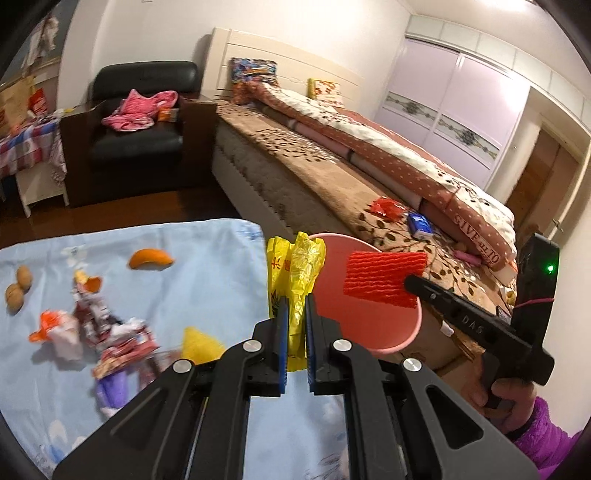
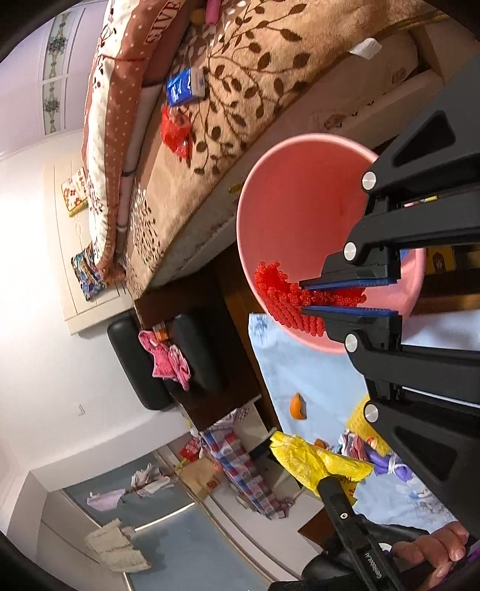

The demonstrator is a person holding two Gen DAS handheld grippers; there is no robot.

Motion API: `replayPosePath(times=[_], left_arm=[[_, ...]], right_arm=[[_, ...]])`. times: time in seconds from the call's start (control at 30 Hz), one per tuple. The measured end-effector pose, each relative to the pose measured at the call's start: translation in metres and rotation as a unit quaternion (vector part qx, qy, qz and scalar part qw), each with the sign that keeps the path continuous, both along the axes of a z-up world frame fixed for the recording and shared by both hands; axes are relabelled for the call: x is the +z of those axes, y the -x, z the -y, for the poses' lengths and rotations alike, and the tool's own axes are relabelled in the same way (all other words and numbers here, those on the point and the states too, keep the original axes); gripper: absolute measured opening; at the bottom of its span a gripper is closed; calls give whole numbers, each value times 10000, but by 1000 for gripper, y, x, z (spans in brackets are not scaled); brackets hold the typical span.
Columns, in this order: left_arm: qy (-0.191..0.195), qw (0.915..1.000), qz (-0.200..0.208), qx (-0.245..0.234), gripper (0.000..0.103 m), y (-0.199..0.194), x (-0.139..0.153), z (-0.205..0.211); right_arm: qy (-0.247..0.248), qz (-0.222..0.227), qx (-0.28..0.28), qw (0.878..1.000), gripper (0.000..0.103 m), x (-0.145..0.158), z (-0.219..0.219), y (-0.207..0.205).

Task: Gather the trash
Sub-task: 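Carry the bag and red net over the pink bucket and open both tools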

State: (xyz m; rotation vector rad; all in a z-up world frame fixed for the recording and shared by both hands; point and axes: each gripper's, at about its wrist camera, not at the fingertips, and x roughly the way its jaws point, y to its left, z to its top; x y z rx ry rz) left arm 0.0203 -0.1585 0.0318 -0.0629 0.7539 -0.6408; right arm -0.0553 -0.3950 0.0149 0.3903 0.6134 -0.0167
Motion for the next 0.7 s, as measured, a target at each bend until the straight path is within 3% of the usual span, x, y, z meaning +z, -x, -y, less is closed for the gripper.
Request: replayPosePath(times=[0.7], left_arm=[[-256, 9982, -342, -432, 7, -26, -23, 81]], right_arm=[[-8, -224, -377, 9990, 8, -28, 33, -2]])
